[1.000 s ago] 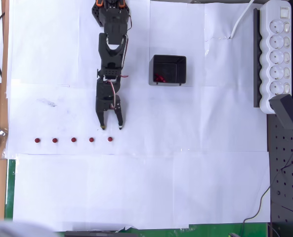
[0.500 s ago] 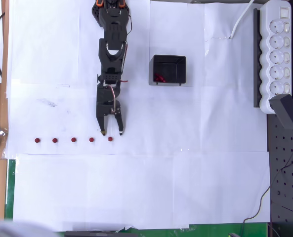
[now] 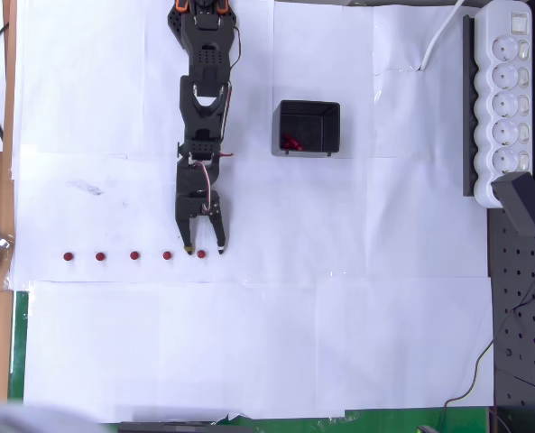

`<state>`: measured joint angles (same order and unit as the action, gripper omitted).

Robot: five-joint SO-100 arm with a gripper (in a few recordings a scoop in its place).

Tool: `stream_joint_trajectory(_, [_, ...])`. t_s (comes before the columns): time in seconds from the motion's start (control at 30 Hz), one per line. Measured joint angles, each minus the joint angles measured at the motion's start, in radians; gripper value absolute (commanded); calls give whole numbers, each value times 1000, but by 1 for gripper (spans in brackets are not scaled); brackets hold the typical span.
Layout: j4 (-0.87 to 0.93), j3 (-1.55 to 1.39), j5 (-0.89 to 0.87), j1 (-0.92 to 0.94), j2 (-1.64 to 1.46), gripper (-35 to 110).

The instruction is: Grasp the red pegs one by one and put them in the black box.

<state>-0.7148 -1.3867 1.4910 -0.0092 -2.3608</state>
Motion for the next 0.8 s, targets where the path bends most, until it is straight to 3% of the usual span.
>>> stream_joint_trajectory(0.53, [-15, -38, 18, -17, -20, 1])
stream_joint_trajectory(0.8, [28, -34, 72, -18, 14, 0])
